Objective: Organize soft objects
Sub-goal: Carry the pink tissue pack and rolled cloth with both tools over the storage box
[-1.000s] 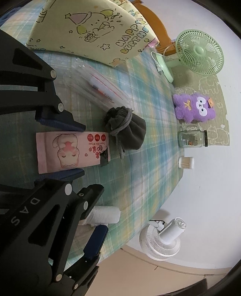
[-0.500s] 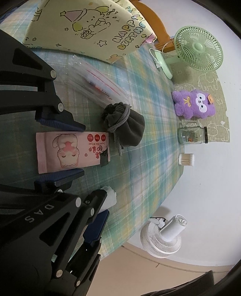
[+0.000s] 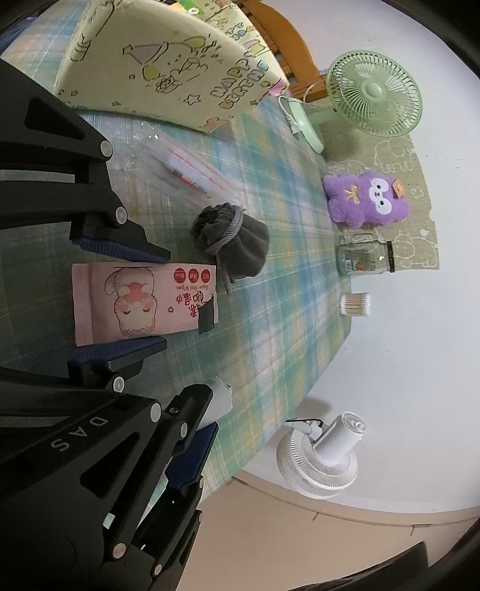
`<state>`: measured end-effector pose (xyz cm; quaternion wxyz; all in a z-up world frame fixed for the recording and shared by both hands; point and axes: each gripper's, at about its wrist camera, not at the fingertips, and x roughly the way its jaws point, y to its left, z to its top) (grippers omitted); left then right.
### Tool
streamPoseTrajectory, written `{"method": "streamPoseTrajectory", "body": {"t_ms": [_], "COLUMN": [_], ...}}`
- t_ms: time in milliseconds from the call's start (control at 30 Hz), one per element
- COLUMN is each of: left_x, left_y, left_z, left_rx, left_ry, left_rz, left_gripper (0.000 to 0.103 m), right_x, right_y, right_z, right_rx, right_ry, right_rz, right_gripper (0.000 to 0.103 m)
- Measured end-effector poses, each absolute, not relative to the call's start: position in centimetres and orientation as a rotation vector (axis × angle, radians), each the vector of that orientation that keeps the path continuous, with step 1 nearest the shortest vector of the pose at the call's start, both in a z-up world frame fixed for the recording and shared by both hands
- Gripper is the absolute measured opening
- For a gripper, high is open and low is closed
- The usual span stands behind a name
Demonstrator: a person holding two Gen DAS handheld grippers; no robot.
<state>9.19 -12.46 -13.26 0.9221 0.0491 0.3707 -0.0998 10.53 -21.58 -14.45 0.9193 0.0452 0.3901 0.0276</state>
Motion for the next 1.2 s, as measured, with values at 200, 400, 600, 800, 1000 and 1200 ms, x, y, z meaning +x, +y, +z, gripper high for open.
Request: {"method": "streamPoseTrajectory", "body": {"t_ms": [200,400,600,800,1000,1200], "left_x": [8.6,8.3,8.1,7.9,7.6,7.3], "left_y": [-12.4,-12.3,-12.3,-12.4,-12.3,-12.0], "left_z": [-11.9,-10.3,-9.0,-7.7,-6.2,-5.1], "left_rx": [0.101,0.101,0.101,0.106,0.108,0.099], "left_ry": [0.738,0.712,0.695,0.674,0.647,0.628], "left_rz": [-0.212,-0.216,-0.222,-0.225,-0.217,-0.221], "left_gripper": [0.040,0.040,0.040,0.040,0.040,0.040], "right_x": [10.0,9.5,9.1,8.8,8.5,8.2], "right_y": [-21.6,-21.6,-21.6,-21.7,-21.8,-21.6], "right_z": [-12.9,-11.0,-9.6,-8.1,-6.6,-5.1], "right_rx": [0.096,0.098,0.097,0.103,0.108,0.099], "right_ry": [0.780,0.747,0.726,0.704,0.682,0.664], "right_rz": [0.049,0.043,0.033,0.028,0.028,0.026], "right_gripper": [0.025,0.025,0.025,0.025,0.025,0.025]}}
